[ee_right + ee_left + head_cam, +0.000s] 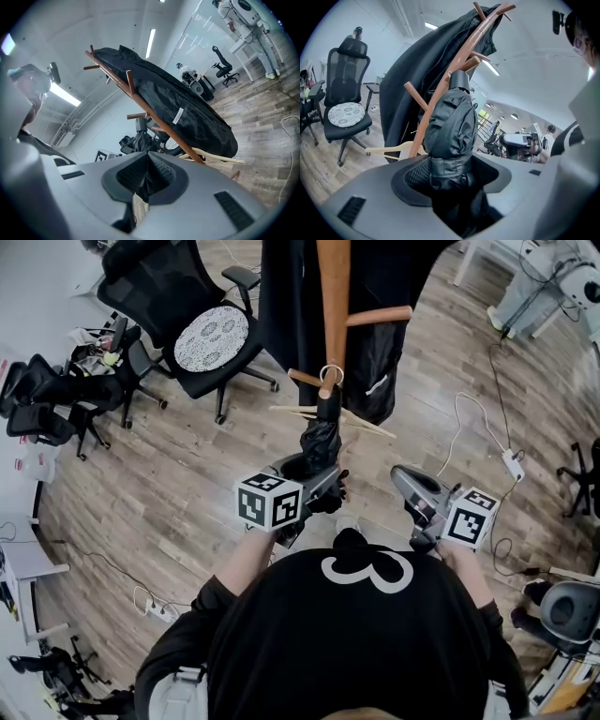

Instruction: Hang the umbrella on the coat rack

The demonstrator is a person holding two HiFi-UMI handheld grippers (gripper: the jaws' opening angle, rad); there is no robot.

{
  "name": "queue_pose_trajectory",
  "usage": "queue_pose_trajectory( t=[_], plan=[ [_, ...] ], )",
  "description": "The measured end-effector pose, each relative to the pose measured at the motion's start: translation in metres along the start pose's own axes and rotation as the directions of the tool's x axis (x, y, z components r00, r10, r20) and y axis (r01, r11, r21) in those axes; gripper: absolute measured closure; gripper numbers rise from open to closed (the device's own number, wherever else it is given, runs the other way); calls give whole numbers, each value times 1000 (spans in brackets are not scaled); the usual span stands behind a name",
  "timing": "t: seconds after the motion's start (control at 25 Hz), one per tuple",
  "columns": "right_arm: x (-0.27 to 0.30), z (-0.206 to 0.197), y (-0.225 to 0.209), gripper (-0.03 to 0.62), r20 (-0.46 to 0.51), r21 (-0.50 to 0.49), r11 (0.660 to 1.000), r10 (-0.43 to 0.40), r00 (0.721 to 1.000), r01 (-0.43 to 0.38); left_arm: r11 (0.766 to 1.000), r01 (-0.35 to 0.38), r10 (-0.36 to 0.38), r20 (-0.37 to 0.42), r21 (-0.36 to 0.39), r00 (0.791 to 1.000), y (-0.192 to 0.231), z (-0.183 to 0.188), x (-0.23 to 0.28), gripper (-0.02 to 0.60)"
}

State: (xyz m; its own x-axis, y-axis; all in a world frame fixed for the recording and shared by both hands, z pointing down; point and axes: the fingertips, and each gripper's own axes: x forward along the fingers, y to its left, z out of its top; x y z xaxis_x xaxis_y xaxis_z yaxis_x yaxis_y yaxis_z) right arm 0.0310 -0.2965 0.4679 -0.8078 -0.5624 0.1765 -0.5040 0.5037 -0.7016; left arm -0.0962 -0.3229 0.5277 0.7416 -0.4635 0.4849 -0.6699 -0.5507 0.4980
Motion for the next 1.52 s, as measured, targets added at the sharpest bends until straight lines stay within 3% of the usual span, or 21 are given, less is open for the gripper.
queue_pose_trajectory(
  t=[0.4, 0.84, 1.52],
  plan=[
    [-16, -5, -10, 566, 11, 29, 999, -37, 999, 37, 999, -35, 35, -1, 19, 999, 16, 4, 14, 314],
    [-23, -13, -16, 566, 6, 45, 997, -67, 998, 67, 983, -121, 120, 12, 136, 993, 43, 5, 34, 314],
    [-44, -29, -18, 566, 9, 54, 991, -120, 993, 119, 946, -173, 144, 125, 273, 982, 69, 18, 74, 314]
  ],
)
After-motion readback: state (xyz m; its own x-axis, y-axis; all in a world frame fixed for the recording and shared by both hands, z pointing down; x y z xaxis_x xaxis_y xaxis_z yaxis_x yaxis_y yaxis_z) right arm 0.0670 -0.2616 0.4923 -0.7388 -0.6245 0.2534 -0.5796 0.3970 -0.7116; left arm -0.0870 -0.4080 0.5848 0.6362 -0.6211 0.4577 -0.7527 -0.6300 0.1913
